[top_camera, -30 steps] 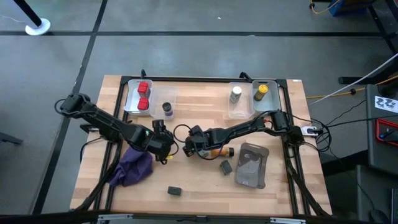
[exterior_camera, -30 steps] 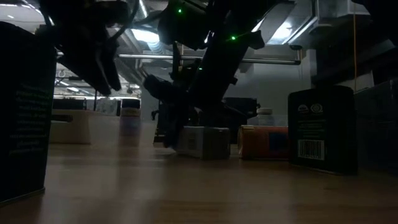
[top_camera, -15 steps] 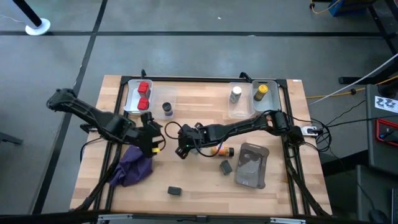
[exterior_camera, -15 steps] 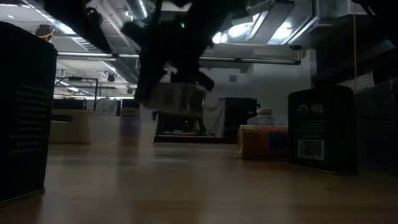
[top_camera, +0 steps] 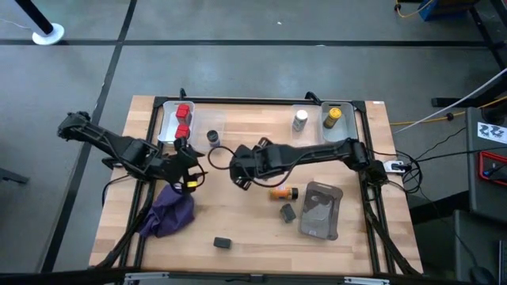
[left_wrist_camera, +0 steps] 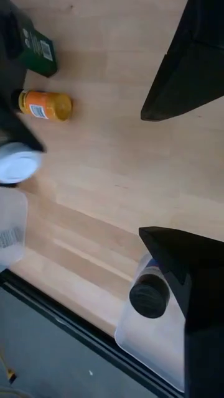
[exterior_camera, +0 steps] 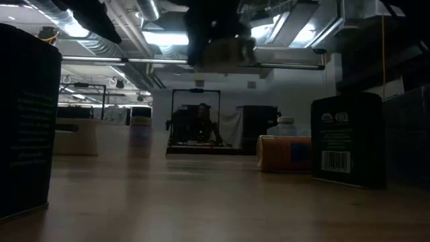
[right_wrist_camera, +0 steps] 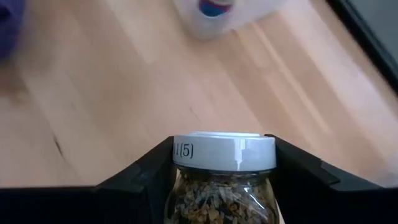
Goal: Sort spices by type
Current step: Put the white seasoning bottle into the right transparent bin
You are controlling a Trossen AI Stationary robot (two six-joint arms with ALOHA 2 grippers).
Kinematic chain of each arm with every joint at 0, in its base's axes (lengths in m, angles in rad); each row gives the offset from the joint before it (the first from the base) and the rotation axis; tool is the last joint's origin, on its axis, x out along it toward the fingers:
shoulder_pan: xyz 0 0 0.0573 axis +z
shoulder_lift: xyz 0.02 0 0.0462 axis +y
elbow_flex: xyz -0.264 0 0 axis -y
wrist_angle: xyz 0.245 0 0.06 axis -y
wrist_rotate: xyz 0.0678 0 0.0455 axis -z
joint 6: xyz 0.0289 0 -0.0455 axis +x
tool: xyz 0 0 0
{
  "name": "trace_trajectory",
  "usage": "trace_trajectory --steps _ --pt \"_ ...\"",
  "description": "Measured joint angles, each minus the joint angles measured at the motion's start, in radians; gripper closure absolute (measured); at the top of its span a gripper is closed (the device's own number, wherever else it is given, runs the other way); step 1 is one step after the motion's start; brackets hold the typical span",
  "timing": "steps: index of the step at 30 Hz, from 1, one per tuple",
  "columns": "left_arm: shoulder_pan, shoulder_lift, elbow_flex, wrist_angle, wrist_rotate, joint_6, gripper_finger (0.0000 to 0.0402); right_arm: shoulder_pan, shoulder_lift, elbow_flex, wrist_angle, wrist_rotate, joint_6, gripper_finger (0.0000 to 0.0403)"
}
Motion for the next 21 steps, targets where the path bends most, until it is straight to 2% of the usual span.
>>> trace_trajectory --steps 9,14,21 --pt "0.000 0.002 0.000 0.000 -0.027 0.000 0.0125 -0.001 -0.001 0.168 -0.358 0.002 0.020 0.0190" --pt "0.001 0.002 0.000 0.000 -0.038 0.000 0.0125 -0.014 -0.083 0.103 -0.379 -0.032 0.031 0.0190" --pt "0.001 0.002 0.000 0.000 -0.039 -0.006 0.0125 -0.035 -0.266 -0.022 -0.373 -0.009 0.030 0.0190"
